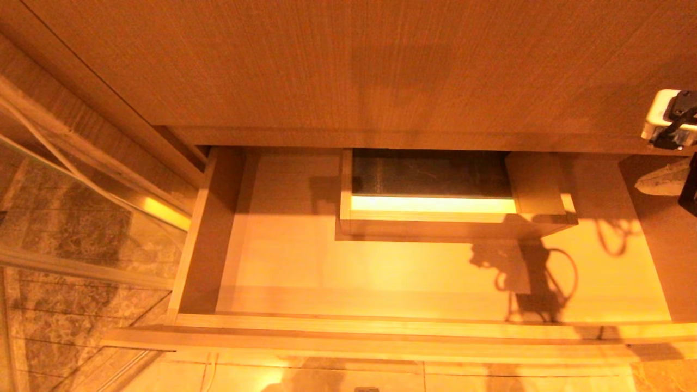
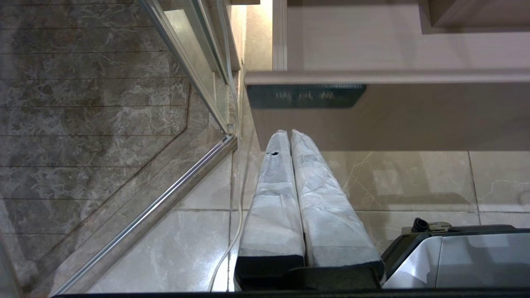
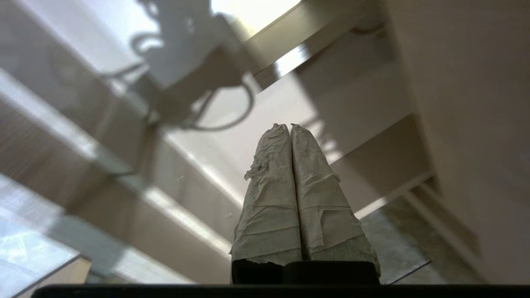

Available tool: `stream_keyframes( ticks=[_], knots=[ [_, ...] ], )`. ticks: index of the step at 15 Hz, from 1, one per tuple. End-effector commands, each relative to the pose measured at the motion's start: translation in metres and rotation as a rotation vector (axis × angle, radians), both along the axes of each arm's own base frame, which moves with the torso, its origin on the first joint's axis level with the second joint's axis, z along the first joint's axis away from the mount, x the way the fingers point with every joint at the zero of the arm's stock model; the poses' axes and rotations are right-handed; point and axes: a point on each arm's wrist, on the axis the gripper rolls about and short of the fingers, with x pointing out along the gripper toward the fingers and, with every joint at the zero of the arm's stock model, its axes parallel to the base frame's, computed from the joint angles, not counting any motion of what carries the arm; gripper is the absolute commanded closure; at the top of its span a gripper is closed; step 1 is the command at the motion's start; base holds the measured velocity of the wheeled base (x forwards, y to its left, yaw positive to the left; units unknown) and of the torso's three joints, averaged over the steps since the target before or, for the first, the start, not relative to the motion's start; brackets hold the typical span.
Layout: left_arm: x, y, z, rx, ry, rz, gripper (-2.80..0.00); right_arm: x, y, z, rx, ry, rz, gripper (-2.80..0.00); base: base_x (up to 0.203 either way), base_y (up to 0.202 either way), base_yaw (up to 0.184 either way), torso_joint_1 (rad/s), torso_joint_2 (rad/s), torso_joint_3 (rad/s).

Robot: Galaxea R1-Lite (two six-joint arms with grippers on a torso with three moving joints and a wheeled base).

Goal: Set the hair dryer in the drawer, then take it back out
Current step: Pull open the drawer

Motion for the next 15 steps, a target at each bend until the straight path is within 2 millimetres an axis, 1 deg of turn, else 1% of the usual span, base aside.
stream_keyframes(
  ticks=[1,4,5,8,9,11,12,13,14,15],
  knots=[
    [0.0,0.0,0.0,0.0,0.002,0.0,0.0,-0.007,-0.001,0.015,-0.005,-0.051,0.003,0.0,0.0,0.0,0.0,0.0,0.0,0.0],
    [0.0,0.0,0.0,0.0,0.002,0.0,0.0,-0.041,-0.002,0.039,-0.002,-0.153,0.004,0.0,0.0,0.0,0.0,0.0,0.0,0.0],
    [0.0,0.0,0.0,0.0,0.002,0.0,0.0,-0.054,-0.003,0.041,-0.004,-0.147,0.004,0.0,0.0,0.0,0.0,0.0,0.0,0.0],
    [0.0,0.0,0.0,0.0,0.002,0.0,0.0,-0.077,-0.004,0.051,-0.001,-0.187,0.005,0.0,0.0,0.0,0.0,0.0,0.0,0.0],
    [0.0,0.0,0.0,0.0,0.002,0.0,0.0,-0.083,-0.004,0.052,-0.001,-0.194,0.004,0.0,0.0,0.0,0.0,0.0,0.0,0.0],
    [0.0,0.0,0.0,0.0,0.002,0.0,0.0,-0.104,-0.005,0.053,-0.002,-0.202,0.004,0.0,0.0,0.0,0.0,0.0,0.0,0.0],
    [0.0,0.0,0.0,0.0,0.002,0.0,0.0,-0.104,-0.005,0.052,-0.002,-0.2,0.004,0.0,0.0,0.0,0.0,0.0,0.0,0.0],
    [0.0,0.0,0.0,0.0,0.002,0.0,0.0,-0.112,-0.006,0.052,0.0,-0.194,0.002,0.0,0.0,0.0,0.0,0.0,0.0,0.0],
    [0.0,0.0,0.0,0.0,0.002,0.0,0.0,-0.132,-0.007,0.056,0.002,-0.223,-0.003,0.0,0.0,0.0,0.0,0.0,0.0,0.0],
    [0.0,0.0,0.0,0.0,0.002,0.0,0.0,-0.146,-0.008,0.058,0.004,-0.241,-0.01,0.0,0.0,0.0,0.0,0.0,0.0,0.0]
  ],
)
